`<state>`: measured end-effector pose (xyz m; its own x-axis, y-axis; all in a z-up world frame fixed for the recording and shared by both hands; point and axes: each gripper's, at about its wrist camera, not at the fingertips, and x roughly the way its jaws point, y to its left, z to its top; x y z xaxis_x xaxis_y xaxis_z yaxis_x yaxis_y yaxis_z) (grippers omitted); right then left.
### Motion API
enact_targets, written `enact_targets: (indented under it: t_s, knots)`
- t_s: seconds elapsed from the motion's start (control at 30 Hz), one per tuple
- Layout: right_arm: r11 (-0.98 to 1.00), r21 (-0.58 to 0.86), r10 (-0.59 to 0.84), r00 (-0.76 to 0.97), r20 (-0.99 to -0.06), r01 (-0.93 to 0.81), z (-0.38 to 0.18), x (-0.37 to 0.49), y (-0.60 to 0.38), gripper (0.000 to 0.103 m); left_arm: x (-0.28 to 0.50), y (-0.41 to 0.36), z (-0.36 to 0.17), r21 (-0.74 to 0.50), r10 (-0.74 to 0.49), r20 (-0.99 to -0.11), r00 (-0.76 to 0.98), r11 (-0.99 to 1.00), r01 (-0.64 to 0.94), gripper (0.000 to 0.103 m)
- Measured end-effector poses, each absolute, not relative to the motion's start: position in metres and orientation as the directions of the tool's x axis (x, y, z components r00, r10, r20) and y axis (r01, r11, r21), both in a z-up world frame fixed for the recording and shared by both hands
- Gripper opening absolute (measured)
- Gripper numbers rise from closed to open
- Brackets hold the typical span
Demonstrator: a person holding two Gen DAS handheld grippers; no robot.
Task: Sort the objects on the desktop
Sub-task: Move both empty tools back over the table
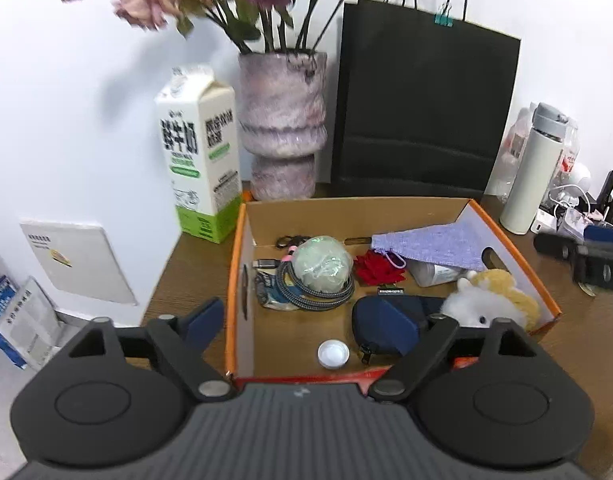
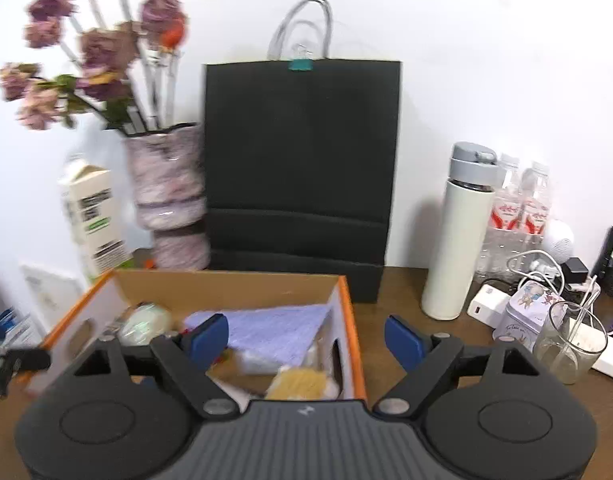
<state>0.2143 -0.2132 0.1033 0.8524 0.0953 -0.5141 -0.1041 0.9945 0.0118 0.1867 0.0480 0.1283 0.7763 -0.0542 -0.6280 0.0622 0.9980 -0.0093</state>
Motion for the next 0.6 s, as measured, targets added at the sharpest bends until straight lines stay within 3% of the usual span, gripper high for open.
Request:
enact_targets:
  t_s: [0.07,0.23,0.47,0.6]
  knots:
    - [0.989,0.018,0.135,0.833,-0.537,-0.149,0.107,0.201,-0.215,0.088,0.174,0.046,0.133,-0.004,-0.040,-0.617,0.786,0.999,0.048,0.103]
    - [0.984,-0.034,0.129,0.830,-0.543,-0.176,0.091,0.157,-0.214,0.092,0.122,0.047,0.126,0.030,0.093,-0.540,0.837,0.995,-0.092,0.103]
    - [0.985,0.011,0.146,0.808,-0.571,-0.171,0.025,0.064,-0.227,0.094,0.038,0.051,0.059,-0.116,-0.015,-0.574,0.819,0.991,-0.063,0.103]
    - [0.990,0.062,0.138,0.797,-0.588,-0.125,-0.004,0.017,-0.234,0.094,-0.009,0.044,0.023,-0.120,-0.017,-0.595,0.804,0.990,-0.068,0.103]
